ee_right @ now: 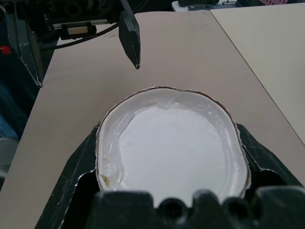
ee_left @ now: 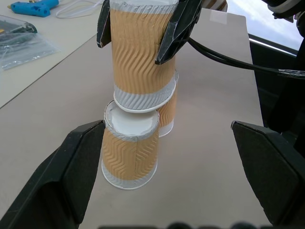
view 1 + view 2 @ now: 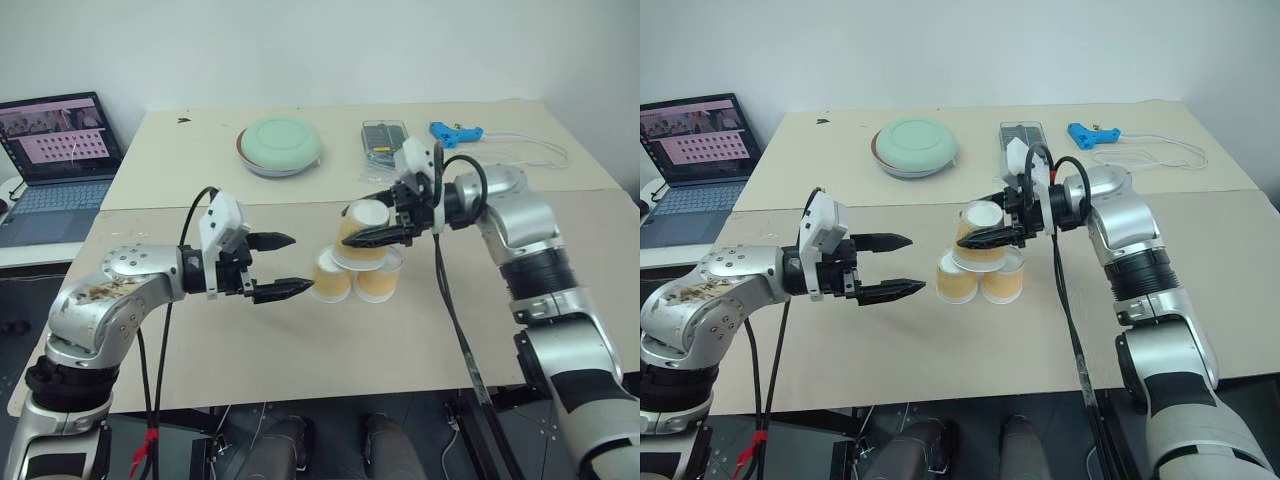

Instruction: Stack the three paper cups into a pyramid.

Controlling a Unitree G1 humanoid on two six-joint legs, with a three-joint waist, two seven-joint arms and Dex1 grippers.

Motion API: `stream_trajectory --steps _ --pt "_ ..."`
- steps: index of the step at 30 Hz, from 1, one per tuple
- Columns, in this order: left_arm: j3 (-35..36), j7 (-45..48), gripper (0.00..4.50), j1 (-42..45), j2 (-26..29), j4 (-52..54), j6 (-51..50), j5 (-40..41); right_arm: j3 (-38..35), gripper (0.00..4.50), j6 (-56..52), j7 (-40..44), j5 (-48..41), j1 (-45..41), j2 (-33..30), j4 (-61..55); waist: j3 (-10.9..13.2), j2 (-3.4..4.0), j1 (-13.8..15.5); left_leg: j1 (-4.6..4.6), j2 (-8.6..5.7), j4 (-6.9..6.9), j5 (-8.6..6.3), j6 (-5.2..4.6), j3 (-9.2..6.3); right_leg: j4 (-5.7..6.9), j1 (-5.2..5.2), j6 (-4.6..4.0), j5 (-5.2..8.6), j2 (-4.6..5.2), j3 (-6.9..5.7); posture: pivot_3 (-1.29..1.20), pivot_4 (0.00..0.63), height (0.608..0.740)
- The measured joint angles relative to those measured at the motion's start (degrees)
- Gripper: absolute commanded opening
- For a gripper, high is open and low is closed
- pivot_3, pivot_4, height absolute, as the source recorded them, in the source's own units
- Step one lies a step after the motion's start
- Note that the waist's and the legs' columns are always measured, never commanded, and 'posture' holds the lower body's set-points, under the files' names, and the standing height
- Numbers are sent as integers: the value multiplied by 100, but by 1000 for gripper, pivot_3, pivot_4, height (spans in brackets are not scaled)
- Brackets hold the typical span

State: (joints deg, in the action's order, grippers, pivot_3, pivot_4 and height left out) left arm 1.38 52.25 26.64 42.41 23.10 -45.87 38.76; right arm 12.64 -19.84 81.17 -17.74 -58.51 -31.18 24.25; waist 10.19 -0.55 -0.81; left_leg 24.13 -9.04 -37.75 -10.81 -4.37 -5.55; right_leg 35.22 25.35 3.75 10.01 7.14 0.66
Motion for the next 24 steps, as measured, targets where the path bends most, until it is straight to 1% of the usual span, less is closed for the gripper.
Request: stream_trajectory --steps 7,12,24 --pt "1 -3 4500 0 5 0 -40 87 -24 2989 240 -22 168 -92 91 253 0 0 -2 -8 0 0 0 1 0 -1 1 -1 -1 -2 0 0 150 730" --pt "2 -2 4500 0 38 -1 -40 87 -41 4452 307 -31 224 -100 104 352 0 0 -2 -14 0 0 -1 1 0 -1 0 -1 -1 -2 0 0 150 730" --pt "0 5 4500 18 39 -27 -38 84 -199 4452 264 -9 289 -100 105 324 0 1 -1 -13 0 2 -1 2 0 0 1 -2 -1 -3 1 0 150 730"
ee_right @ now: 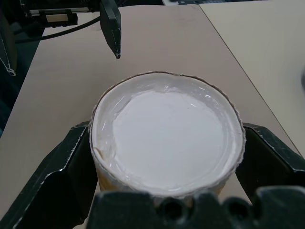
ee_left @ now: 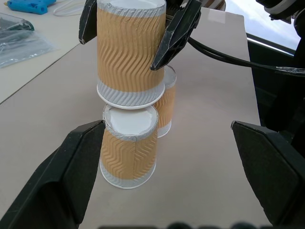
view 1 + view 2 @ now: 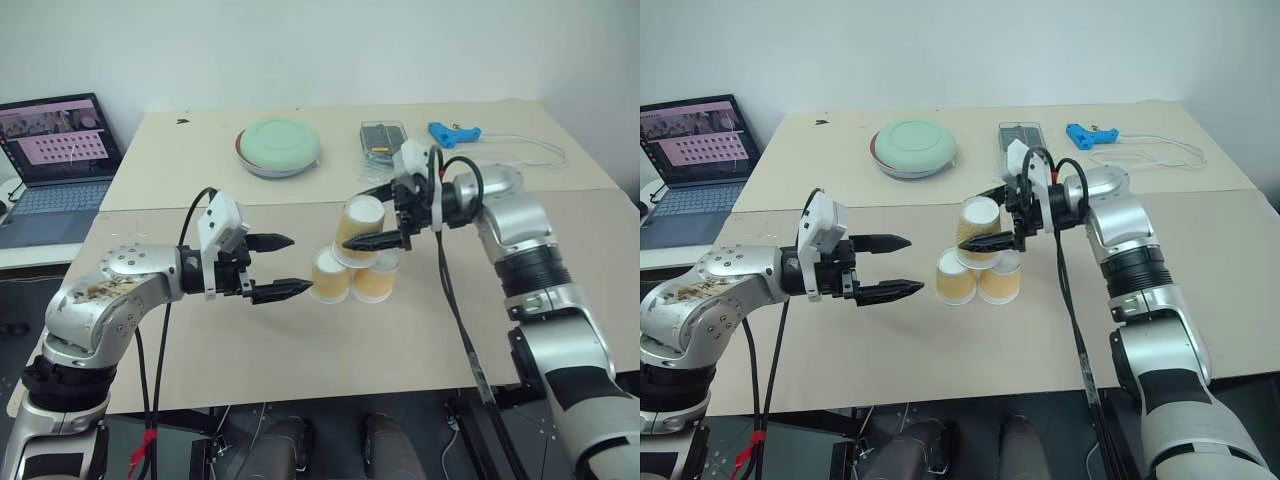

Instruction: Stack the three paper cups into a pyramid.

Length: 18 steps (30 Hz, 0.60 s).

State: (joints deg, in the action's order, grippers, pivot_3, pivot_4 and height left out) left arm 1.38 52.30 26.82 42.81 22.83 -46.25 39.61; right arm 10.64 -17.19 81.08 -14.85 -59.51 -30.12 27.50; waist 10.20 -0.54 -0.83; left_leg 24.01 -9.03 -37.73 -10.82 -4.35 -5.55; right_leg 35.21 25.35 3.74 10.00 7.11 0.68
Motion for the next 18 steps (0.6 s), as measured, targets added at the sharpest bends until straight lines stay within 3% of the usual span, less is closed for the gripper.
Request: stream_trajectory --steps 14,18 --pt "-25 25 4500 67 -11 -128 29 -42 -341 4452 -723 -33 -423 -78 -273 -1039 0 0 3 2 0 1 -1 0 0 -1 0 0 0 1 1 0 150 730" --pt "-28 -17 4500 161 -66 -135 129 -98 -837 4452 -1155 -343 -819 -372 -403 -1268 1 1 7 8 0 1 -1 0 0 -1 0 0 0 1 1 0 150 730"
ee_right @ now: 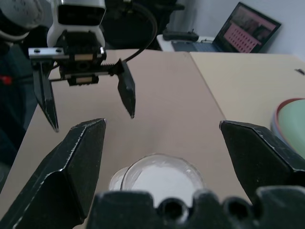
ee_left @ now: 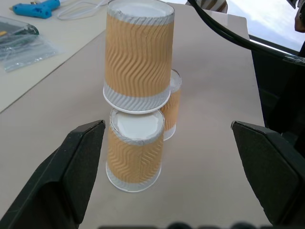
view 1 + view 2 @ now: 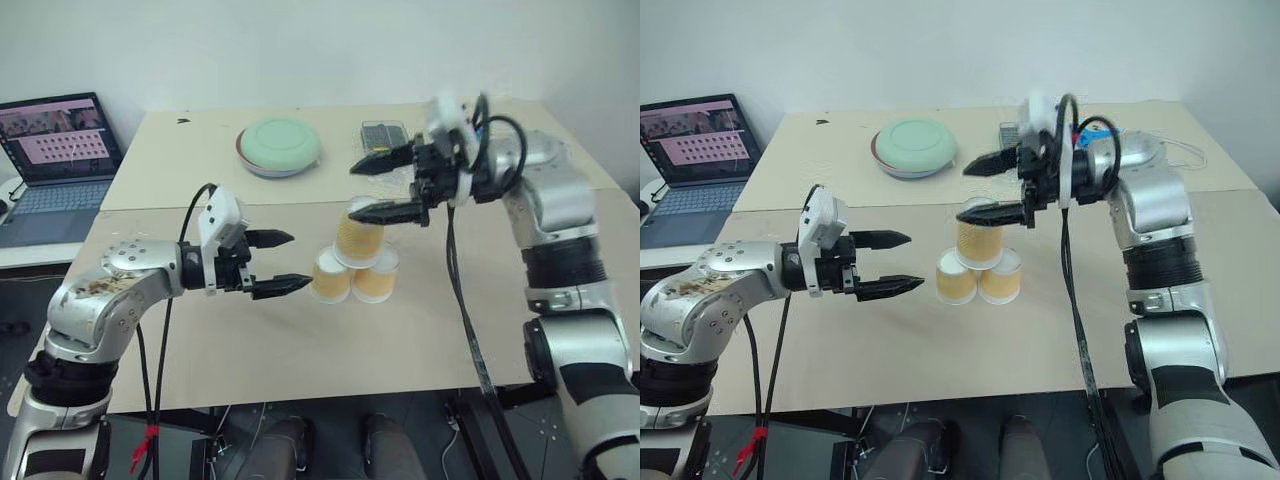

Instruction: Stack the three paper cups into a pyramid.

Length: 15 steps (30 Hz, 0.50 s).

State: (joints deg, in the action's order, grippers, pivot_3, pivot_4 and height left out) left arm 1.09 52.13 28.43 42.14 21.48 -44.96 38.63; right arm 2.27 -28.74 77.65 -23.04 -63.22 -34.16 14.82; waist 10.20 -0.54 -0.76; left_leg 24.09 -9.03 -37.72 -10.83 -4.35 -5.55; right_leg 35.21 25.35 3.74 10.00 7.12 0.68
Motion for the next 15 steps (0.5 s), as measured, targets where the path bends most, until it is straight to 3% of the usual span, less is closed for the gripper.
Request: stream_trajectory --steps 4,9,12,15 --pt "186 -478 4500 -18 -230 -2 -2 -26 -848 4452 -408 -740 -323 -213 -414 -122 0 -1 52 2 -1 2 -2 -2 -5 -11 8 0 0 1 -5 0 150 730" --pt "956 -1610 4500 -152 -612 -5 9 -157 -1891 4452 -945 -1819 -533 103 -1025 -272 0 -1 115 10 -1 5 -2 -2 -2 -8 -3 0 0 6 -2 0 150 730" --pt "1495 -2504 4500 -452 -904 -163 216 -541 -2296 4452 -1079 -2730 -194 886 -1458 -623 -4 -4 135 5 0 14 -1 -1 0 -8 -5 -1 0 10 0 0 150 730" --pt "2039 -3390 4500 -670 -1270 -452 395 -930 -2119 4452 -1048 -3566 552 2056 -1595 -850 -5 -6 133 4 -2 11 1 1 10 -1 -5 -2 -2 18 4 0 150 730"
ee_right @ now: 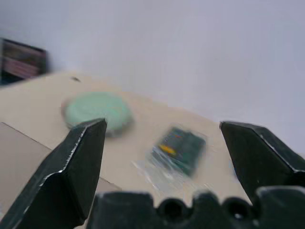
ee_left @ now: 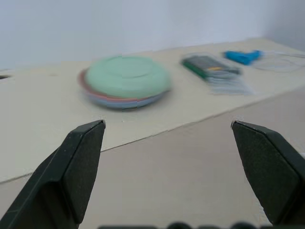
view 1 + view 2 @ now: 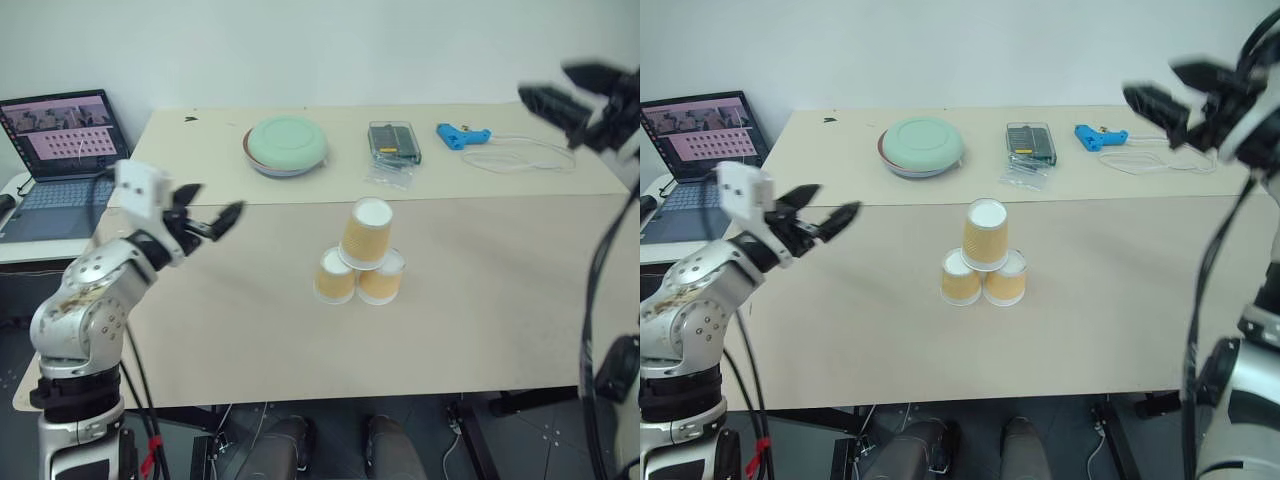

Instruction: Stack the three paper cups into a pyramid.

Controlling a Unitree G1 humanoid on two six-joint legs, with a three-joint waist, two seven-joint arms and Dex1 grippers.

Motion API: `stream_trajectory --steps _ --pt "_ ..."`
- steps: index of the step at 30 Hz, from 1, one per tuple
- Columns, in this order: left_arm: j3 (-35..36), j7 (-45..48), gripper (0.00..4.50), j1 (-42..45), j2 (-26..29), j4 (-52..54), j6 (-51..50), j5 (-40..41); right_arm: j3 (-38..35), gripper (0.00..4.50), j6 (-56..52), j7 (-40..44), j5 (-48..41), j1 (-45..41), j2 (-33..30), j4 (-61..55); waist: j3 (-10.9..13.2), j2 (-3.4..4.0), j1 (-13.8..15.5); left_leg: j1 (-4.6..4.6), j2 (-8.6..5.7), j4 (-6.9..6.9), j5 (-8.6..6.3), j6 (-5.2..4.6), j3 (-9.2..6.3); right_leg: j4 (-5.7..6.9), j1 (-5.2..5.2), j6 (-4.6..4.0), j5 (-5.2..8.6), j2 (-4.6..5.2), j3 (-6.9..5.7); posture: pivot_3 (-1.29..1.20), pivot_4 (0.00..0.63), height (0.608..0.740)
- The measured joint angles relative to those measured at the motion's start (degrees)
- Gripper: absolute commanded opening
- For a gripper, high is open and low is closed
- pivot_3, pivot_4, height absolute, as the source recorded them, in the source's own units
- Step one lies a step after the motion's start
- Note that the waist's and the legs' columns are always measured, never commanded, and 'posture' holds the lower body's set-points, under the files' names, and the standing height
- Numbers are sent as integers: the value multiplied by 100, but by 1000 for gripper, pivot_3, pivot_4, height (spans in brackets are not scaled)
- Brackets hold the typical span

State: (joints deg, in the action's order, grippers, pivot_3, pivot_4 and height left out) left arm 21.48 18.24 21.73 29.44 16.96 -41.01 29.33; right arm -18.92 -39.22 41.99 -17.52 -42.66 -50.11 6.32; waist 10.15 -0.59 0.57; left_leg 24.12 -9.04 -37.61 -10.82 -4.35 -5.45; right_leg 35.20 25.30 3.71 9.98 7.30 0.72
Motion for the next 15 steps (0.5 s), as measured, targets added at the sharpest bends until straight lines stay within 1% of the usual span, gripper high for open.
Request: stream_trajectory --steps 3,6,8,12,15 --pt "263 -676 4500 -26 -393 -227 349 -288 496 4452 106 -608 572 955 290 -76 0 0 9 -3 -1 -10 2 3 2 3 -6 1 -1 2 -2 0 150 730" --pt "375 -997 4500 -56 -552 -494 640 -478 758 4452 390 -1046 877 1456 673 -41 0 3 9 -1 -4 -12 3 3 6 7 -3 2 -1 2 1 0 150 730" --pt "472 -1102 4500 -63 -618 -706 871 -542 711 4452 728 -1389 970 1492 902 67 0 3 5 -2 -4 -13 3 3 6 6 -4 3 -2 0 0 0 150 730" --pt "514 -1173 4500 -73 -666 -1109 1323 -693 577 4452 1404 -1984 1153 1510 1097 444 -2 1 22 -7 -4 -12 2 3 4 1 -12 4 -3 -3 -2 0 150 730" --pt "530 -1151 4500 -74 -667 -1544 1668 -777 332 4452 1832 -2414 1161 1581 1422 768 -3 -2 27 -9 -4 -13 2 2 3 1 -14 4 -3 -6 -1 0 150 730"
